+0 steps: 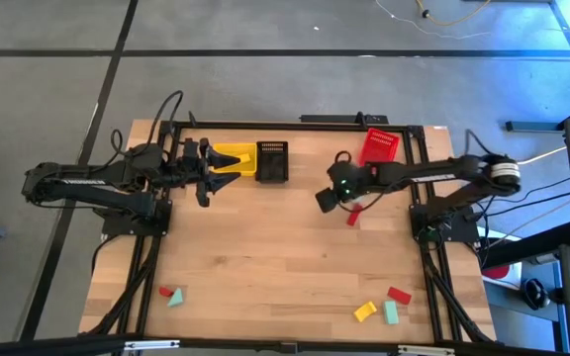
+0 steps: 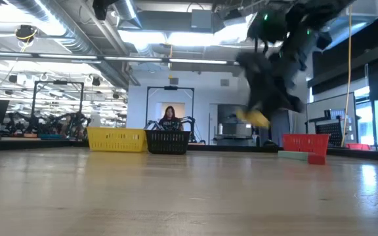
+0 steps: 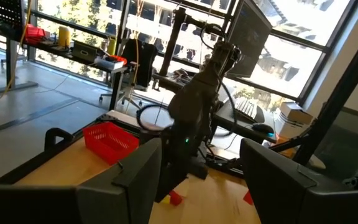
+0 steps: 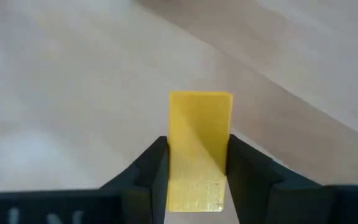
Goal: Sort & place blocks by color
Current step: Put the top yellow block into the yellow bin
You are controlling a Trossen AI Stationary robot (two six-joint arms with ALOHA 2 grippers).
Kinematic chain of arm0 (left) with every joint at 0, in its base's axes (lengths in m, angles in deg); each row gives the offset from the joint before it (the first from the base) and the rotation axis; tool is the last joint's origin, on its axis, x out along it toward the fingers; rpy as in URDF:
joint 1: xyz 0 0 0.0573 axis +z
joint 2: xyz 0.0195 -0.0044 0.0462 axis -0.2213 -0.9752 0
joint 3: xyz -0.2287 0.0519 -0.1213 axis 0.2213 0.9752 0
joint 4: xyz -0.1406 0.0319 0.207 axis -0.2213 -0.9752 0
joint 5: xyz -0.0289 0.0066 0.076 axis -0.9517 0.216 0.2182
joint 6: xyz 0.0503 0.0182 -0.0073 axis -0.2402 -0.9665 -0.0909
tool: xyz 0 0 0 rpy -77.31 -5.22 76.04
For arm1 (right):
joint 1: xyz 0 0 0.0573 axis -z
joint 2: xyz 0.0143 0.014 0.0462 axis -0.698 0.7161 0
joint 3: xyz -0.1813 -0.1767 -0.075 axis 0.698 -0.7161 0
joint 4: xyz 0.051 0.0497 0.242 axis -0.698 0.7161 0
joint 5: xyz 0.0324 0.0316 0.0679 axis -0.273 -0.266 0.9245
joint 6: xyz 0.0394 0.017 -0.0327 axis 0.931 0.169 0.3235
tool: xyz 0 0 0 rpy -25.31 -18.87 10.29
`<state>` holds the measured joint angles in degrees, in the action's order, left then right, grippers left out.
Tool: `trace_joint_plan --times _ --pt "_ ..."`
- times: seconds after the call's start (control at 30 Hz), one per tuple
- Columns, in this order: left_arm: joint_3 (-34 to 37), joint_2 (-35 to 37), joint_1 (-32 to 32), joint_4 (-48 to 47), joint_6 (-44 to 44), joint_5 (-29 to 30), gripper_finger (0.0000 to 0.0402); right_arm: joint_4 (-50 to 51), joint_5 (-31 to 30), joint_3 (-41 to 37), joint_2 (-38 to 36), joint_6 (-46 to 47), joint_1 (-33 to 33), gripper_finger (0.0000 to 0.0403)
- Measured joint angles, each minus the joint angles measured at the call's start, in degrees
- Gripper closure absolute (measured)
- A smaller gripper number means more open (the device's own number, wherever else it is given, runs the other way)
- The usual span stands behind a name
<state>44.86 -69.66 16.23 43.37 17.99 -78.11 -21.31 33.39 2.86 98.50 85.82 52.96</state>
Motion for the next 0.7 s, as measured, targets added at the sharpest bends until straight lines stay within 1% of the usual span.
trace_joint_plan --times 0.07,0.13,0.33,0.5,0.7 --pt "0.0 0.0 0.0 0.0 -0.1 0.3 0.0191 -4.7 2.1 -0.5 -1.8 -1.4 0.0 0.0278" --pt "0.0 0.0 0.0 0.0 -0.1 1.2 0.0191 -6.7 3.1 -0.1 -2.5 -3.5 0.0 0.0278" --pt "0.0 0.0 0.0 -0.1 -0.1 3.5 0.0191 -7.4 3.3 4.4 -2.9 -9.4 0.0 0.0278" --pt "0.0 0.0 0.0 -0.2 1.1 3.8 0.0191 -7.4 3.3 5.8 -2.9 -11.3 0.0 0.0278" --pt "0.0 0.0 0.0 -0.2 1.5 3.7 0.0191 -7.4 3.3 5.8 -2.9 -11.4 0.0 0.0278"
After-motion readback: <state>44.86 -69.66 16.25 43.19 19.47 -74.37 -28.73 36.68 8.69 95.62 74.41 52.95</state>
